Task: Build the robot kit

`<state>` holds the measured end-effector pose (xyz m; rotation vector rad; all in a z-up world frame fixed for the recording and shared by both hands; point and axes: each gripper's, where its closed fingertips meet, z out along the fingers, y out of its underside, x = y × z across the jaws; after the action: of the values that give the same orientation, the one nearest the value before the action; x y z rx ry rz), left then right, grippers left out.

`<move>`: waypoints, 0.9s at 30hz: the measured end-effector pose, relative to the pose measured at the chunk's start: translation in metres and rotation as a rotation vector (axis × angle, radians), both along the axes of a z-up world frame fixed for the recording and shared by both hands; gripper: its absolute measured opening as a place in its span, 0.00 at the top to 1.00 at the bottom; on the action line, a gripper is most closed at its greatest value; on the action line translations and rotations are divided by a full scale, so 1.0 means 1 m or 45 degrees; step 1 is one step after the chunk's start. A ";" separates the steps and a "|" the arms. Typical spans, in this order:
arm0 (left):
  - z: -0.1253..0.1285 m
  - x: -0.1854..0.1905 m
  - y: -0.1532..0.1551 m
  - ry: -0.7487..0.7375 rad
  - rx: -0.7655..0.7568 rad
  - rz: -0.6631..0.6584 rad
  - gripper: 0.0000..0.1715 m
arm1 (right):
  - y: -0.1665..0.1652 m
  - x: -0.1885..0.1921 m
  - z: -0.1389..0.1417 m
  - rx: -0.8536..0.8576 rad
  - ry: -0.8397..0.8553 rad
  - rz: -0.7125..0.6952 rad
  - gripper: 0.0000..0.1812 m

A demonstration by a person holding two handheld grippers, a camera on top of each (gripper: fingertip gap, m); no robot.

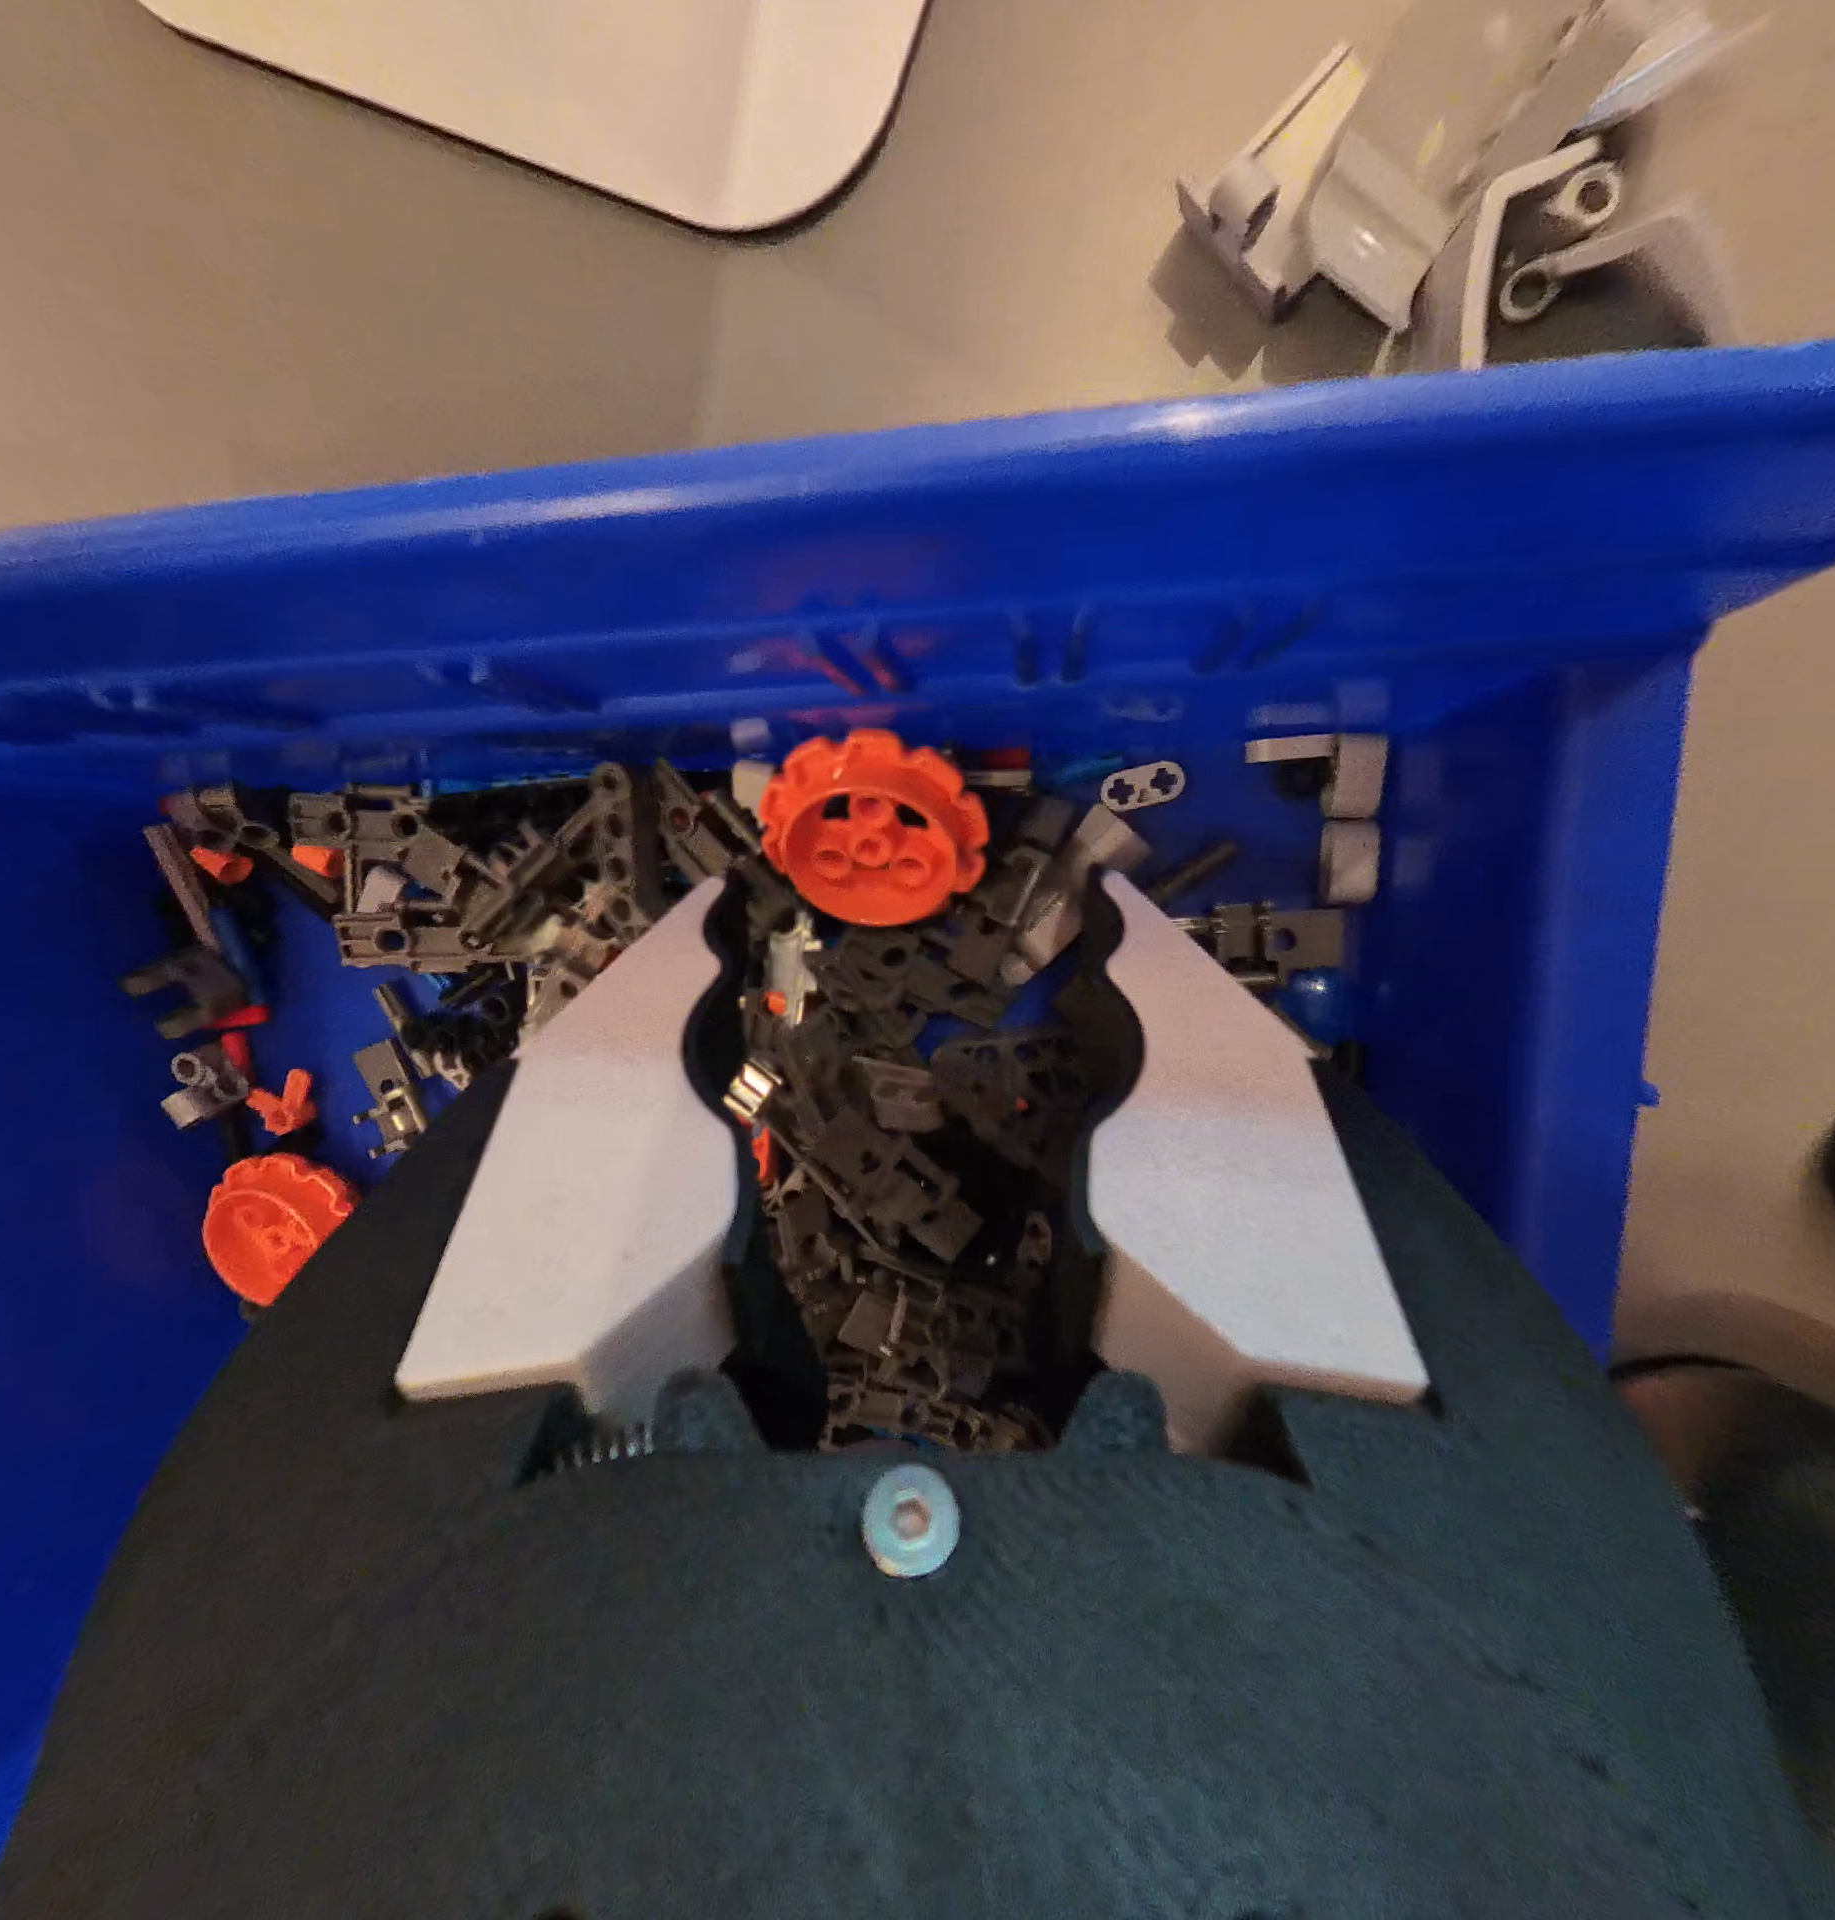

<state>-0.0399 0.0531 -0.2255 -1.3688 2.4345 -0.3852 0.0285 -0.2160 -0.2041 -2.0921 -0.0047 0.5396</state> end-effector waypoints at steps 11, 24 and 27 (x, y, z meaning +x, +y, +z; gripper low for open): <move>0.006 -0.009 0.022 0.010 0.087 0.069 0.79 | 0.000 0.001 0.001 0.004 0.011 -0.003 0.97; 0.025 -0.029 0.105 0.086 0.244 0.273 0.79 | 0.000 -0.001 0.000 -0.001 0.017 0.012 0.97; 0.034 -0.021 0.095 0.045 0.211 0.222 0.76 | 0.000 -0.001 0.000 -0.006 0.014 0.011 0.97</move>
<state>-0.0609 0.1483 -0.1918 -1.5104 2.2932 -0.1152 0.0278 -0.2164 -0.2046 -2.0944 -0.0062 0.5564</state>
